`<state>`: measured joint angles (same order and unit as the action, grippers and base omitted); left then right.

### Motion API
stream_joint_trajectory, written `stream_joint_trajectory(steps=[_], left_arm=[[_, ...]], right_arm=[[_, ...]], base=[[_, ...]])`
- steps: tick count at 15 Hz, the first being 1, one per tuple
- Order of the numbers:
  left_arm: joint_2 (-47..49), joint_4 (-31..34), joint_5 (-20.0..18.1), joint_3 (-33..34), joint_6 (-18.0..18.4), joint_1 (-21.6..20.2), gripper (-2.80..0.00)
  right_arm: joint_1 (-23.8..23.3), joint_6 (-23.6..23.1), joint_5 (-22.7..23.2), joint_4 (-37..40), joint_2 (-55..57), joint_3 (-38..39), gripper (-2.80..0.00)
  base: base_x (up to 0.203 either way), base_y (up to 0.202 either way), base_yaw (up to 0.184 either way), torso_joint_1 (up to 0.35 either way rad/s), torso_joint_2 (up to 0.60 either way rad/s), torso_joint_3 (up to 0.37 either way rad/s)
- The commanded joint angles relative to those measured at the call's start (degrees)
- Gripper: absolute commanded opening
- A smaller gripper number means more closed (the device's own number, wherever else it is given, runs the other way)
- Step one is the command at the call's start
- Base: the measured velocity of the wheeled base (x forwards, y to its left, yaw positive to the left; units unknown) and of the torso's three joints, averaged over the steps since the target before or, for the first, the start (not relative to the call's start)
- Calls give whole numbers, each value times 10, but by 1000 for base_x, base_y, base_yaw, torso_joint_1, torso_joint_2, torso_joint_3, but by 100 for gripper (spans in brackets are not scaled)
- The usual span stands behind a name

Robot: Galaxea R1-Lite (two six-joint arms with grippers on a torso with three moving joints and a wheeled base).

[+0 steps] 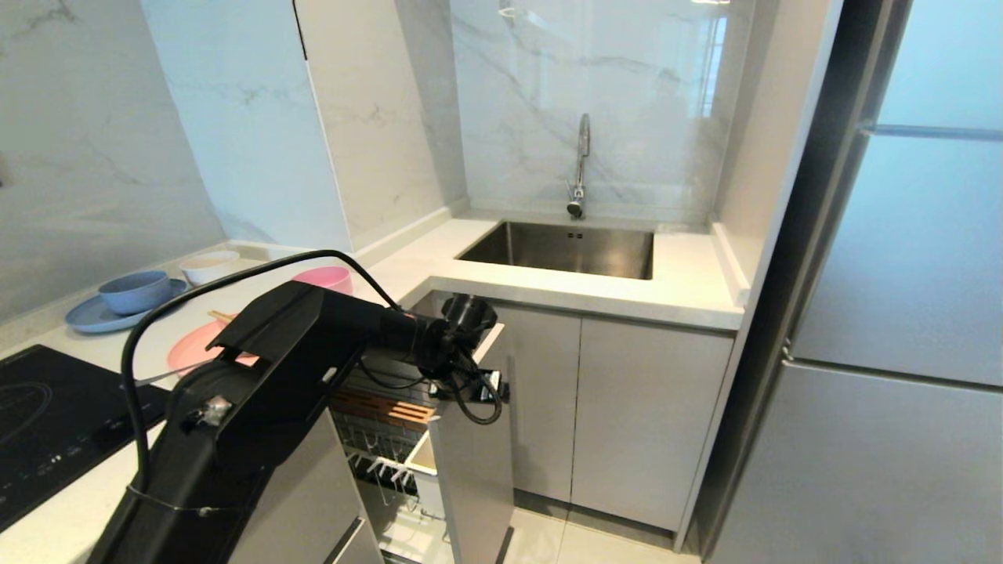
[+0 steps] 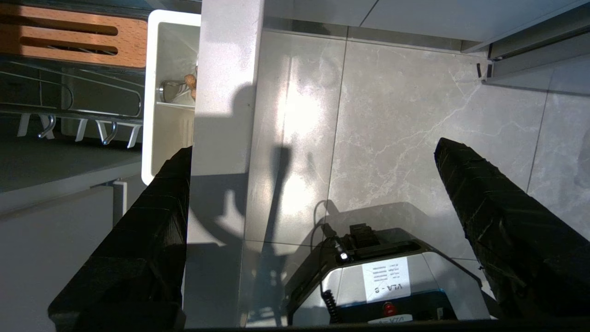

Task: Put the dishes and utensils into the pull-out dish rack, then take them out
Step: Open the cupboard

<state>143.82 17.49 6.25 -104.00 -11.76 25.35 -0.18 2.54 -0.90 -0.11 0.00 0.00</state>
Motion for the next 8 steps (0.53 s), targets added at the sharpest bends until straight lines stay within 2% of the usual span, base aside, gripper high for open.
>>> stream_joint_trajectory(steps=[1, 5, 8], left_arm=[[-3, 1, 0, 1, -6, 7, 0], [-5, 5, 0, 4, -9, 20, 0], [-7, 5, 4, 5, -26, 29, 0]], right_arm=[[0, 0, -1, -1, 0, 0, -280], [0, 0, -1, 0, 0, 0, -280], [0, 0, -1, -1, 0, 0, -280]], base=[[0, 0, 0, 0, 0, 0], [0, 0, 0, 0, 0, 0], [0, 0, 0, 0, 0, 0]])
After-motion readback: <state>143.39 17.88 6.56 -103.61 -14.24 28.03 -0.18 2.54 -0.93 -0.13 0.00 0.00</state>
